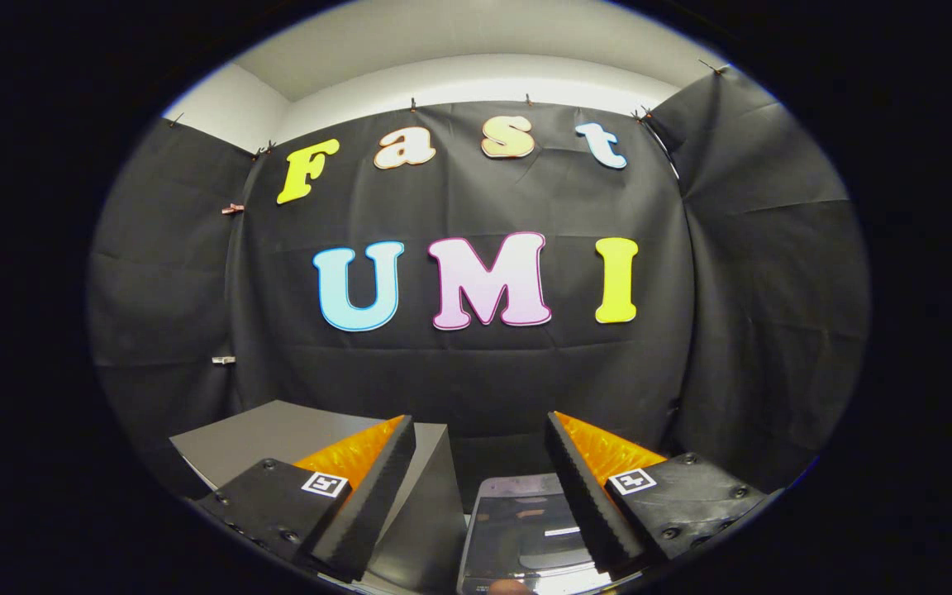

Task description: Put the clothes into the washing machine and then close the washing machine lid.

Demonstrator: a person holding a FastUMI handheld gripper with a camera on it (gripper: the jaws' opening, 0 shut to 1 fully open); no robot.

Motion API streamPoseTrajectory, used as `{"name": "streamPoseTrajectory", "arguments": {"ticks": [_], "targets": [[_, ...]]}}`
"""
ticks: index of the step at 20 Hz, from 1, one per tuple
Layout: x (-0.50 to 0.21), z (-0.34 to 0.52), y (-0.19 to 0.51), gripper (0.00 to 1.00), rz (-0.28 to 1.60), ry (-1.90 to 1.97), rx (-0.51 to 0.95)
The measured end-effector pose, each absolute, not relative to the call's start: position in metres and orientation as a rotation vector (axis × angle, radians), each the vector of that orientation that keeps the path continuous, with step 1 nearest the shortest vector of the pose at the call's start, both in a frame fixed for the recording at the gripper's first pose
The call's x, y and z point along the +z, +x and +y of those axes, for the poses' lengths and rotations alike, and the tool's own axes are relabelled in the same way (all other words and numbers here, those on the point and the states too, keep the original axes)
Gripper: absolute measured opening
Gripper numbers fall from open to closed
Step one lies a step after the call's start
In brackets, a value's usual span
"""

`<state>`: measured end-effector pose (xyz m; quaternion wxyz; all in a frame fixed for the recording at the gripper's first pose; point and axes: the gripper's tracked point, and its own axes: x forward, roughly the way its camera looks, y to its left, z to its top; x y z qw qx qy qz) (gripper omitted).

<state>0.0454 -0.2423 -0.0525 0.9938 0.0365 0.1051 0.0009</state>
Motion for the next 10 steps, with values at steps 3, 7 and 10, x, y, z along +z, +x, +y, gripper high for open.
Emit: {"name": "streamPoseTrajectory", "arguments": {"ticks": [3, 7, 10], "targets": [[-0.053, -0.235, 0.041, 0.98, 0.209, 0.052, 0.000], [-0.054, -0.222, 0.037, 0.98, 0.206, 0.040, 0.009], [-0.060, -0.213, 0.040, 0.98, 0.222, 0.038, 0.015]]}}
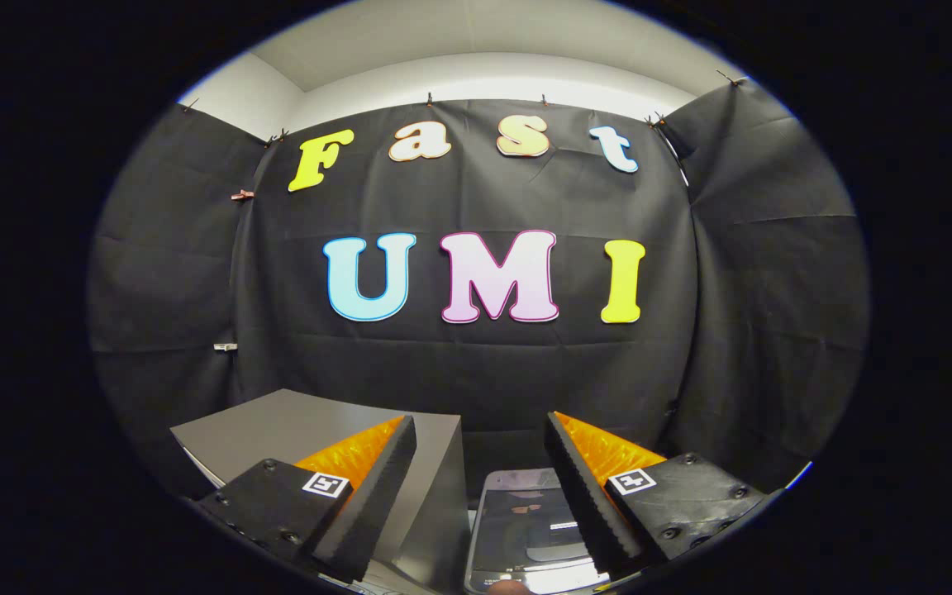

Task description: Put the clothes into the washing machine and then close the washing machine lid.

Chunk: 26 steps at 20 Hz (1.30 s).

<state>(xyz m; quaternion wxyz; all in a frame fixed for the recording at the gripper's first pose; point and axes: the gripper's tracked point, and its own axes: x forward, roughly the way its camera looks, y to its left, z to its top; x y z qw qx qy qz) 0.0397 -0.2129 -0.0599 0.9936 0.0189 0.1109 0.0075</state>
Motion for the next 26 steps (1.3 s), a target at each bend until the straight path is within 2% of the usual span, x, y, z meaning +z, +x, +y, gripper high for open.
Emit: {"name": "streamPoseTrajectory", "arguments": {"ticks": [26], "targets": [[-0.063, -0.194, 0.058, 0.98, 0.223, 0.037, 0.052]]}}
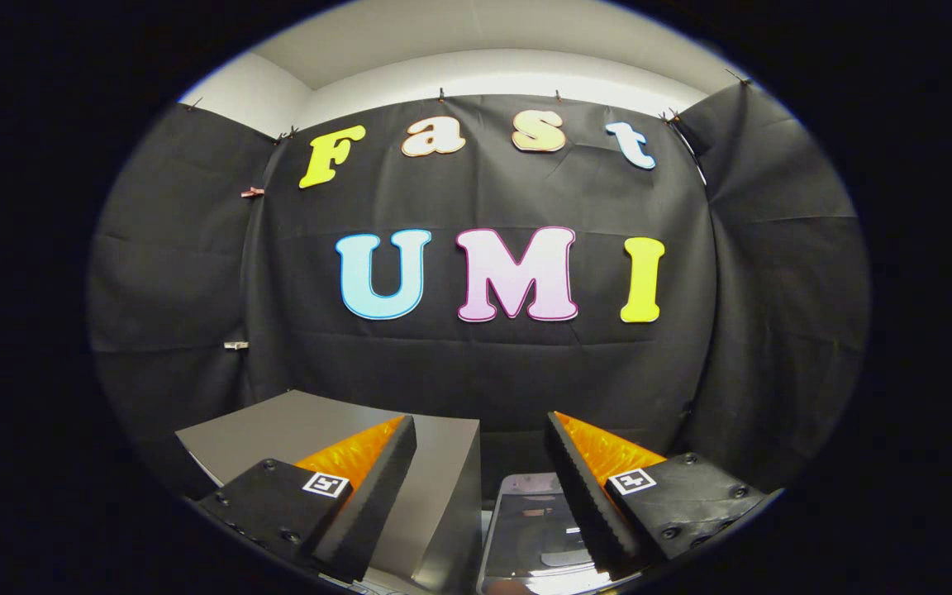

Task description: Put the clothes into the washing machine and then close the washing machine lid.

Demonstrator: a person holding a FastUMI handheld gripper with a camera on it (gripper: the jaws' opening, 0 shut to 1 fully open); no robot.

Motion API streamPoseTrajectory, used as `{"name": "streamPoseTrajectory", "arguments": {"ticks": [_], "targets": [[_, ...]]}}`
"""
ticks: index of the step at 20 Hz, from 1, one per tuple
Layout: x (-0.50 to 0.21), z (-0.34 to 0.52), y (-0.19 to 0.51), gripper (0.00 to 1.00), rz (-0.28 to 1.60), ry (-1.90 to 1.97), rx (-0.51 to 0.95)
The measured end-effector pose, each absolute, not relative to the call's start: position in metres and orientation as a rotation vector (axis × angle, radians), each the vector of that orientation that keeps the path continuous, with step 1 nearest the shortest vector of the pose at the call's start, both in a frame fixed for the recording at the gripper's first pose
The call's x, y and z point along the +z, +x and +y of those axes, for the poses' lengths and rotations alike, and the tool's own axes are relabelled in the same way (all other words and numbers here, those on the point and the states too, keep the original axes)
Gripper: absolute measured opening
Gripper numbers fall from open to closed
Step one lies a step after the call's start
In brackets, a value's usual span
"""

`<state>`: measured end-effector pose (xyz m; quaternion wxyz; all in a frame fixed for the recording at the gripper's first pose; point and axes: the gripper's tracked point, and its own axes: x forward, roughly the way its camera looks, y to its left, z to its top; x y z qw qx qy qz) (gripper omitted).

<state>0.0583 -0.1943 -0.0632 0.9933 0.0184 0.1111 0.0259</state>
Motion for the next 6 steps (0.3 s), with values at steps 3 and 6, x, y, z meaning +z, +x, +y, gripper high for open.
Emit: {"name": "streamPoseTrajectory", "arguments": {"ticks": [3, 6], "targets": [[-0.0651, -0.1932, 0.0584, 0.98, 0.231, 0.037, 0.053], [-0.0646, -0.1914, 0.0564, 0.98, 0.232, 0.036, 0.061]]}}
